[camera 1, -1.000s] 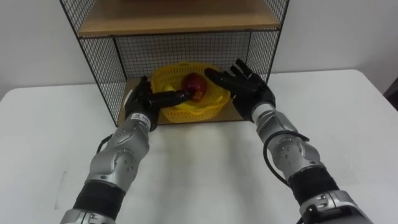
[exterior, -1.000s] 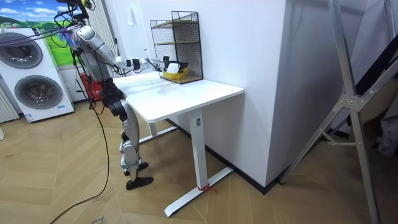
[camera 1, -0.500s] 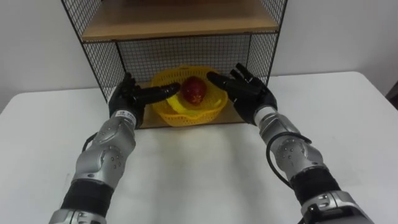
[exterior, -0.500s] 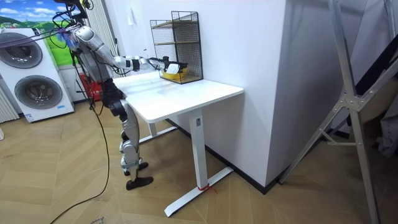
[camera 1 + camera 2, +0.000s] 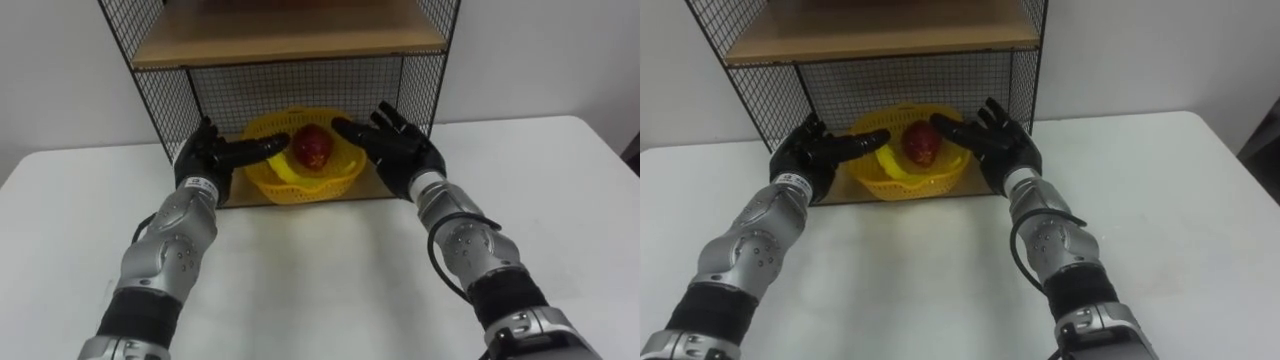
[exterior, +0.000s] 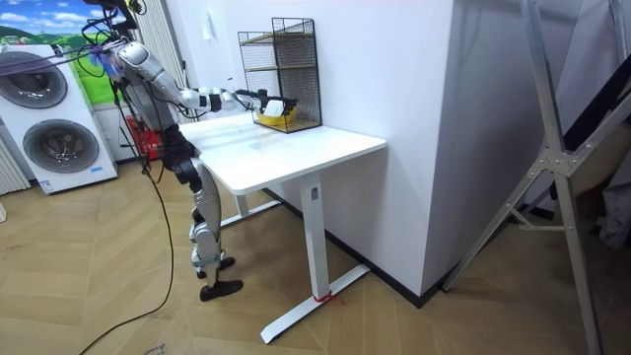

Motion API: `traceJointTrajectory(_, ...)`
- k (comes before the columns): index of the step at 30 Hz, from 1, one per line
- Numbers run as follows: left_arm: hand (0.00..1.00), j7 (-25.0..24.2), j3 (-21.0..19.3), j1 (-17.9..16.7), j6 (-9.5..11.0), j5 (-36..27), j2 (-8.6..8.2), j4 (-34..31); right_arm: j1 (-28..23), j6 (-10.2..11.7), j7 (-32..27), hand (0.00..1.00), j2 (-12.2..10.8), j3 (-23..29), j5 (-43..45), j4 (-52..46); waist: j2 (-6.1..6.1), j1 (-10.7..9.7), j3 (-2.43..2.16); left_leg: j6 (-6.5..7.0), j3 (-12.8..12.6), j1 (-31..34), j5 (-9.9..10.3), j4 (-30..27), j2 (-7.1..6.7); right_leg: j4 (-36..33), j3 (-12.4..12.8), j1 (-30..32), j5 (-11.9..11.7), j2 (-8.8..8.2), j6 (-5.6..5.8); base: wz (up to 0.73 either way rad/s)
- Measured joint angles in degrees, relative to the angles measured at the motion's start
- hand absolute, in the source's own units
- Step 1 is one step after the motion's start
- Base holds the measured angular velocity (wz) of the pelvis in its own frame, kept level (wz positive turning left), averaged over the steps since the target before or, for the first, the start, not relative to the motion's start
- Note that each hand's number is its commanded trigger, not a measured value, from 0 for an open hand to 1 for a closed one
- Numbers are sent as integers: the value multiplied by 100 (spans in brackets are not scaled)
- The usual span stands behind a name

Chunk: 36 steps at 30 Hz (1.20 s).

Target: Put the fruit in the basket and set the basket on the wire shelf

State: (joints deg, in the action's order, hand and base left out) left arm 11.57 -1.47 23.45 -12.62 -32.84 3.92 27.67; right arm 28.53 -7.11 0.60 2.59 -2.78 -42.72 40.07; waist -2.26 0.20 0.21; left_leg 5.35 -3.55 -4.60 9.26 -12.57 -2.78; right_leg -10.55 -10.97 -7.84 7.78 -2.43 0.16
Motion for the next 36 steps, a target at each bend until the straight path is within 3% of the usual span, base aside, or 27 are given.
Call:
traceJointTrajectory(5, 0, -106, -80, 0, 0, 395, 20, -207, 0, 0, 22, 0, 13, 0, 379, -32, 54, 29, 1, -2, -20, 24, -7, 17, 0, 2, -1, 42, 4, -3, 3, 0)
traceJointTrajectory(11, 0, -359, -61, -1, 56, 593, 29, -809, -3, 3, 90, 0, 11, -16, 563, -218, 221, 4, -1, -3, -14, 26, -16, -16, 0, 10, -14, 43, 2, -32, 3, 0)
traceJointTrajectory(17, 0, -431, -45, -54, 61, 612, -76, -1056, -55, 26, 93, 0, 30, -43, 1083, -732, 224, -28, -2, -4, -16, -34, -15, -13, 2, 5, -9, -8, 1, -31, 3, 0)
traceJointTrajectory(25, 0, -431, 66, -394, 169, 874, -98, -1531, -783, 23, 84, 0, 22, -47, 2752, -1883, 238, -99, -6, -6, -19, 0, -16, 31, 0, 23, -2, 21, 6, -32, 6, 0)
traceJointTrajectory(32, 0, -433, 245, -738, 176, 1206, -103, -2049, -1316, 21, 90, 0, 59, -71, 3021, -2719, 295, -134, -41, -12, -95, -35, -44, 101, 6, 11, 70, 58, 7, -31, 5, -6)
traceJointTrajectory(36, 0, -495, 412, -826, 176, 1500, -101, -2251, -1488, 17, 84, 0, 60, -102, 3047, -2960, 316, -126, -34, -12, -120, -107, -45, 127, 6, 5, 125, 50, 7, -29, 6, -4)
